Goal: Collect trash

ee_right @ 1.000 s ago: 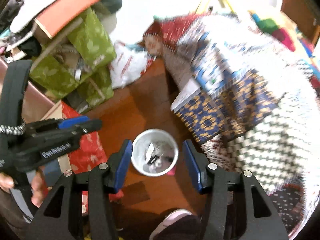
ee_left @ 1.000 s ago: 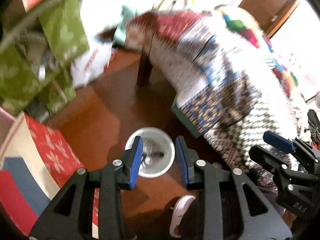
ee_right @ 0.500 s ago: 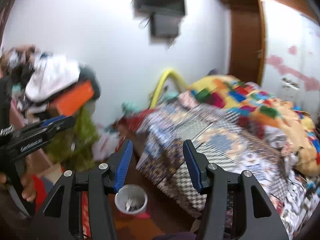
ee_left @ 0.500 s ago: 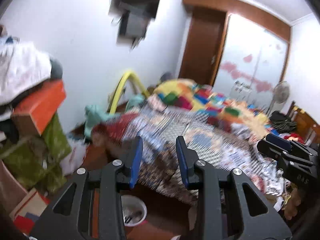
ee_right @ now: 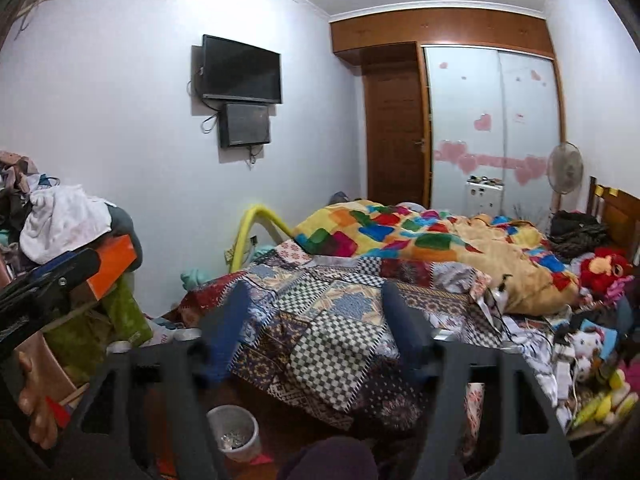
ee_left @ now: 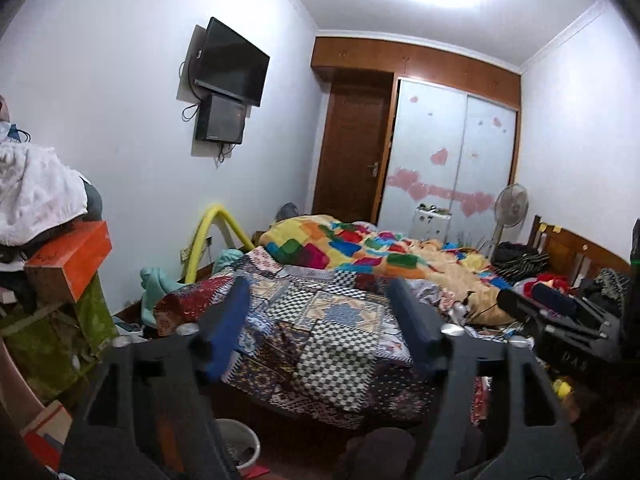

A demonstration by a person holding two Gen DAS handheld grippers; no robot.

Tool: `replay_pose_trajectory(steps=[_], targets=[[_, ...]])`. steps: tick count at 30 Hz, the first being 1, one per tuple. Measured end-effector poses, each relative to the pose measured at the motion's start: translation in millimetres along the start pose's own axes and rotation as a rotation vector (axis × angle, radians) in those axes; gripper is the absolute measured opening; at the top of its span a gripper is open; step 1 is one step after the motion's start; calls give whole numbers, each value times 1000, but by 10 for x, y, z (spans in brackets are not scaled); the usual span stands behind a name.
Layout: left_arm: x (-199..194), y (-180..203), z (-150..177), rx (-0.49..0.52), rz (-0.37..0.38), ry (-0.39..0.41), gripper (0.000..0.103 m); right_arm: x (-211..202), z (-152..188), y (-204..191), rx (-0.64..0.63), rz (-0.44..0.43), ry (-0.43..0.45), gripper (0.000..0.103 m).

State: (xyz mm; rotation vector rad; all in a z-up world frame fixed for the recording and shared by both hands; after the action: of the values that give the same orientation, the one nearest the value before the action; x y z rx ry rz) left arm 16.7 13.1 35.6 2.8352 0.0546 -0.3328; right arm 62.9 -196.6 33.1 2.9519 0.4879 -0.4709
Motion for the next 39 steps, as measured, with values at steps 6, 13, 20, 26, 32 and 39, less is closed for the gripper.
replay_pose_trajectory(steps=[6,13,20,26,32,39], targets=[[-211,37,123,34,13,33,95,-181,91,-14,16,89,-1,103],[-273,93,228,65,6,22,96,-270,168,11,41,109,-7,103],[-308,97,281,70,4,17,97,-306,200,23,41,118,-3,103],[-304,111,313,72,3,9,97,-333,212,47,44,116,-7,103],[-300,99,308,71,4,7,99,-339,210,49,42,116,-7,103],[-301,115,317,76,6,9,99,-349,186,27,39,110,-14,103]])
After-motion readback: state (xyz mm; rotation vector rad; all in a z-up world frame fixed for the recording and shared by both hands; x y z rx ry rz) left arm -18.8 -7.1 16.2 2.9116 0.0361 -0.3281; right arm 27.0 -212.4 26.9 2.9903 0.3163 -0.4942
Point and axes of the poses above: each gripper's, at about its wrist camera, not at the fingertips, and x roughly the way its jaws point, y to its right, z to its underside, the point moved 1 cm from there along x, roughly the way its jaws point, and after that the axes turned 7 degrees about -x, right-handed, at the moved point
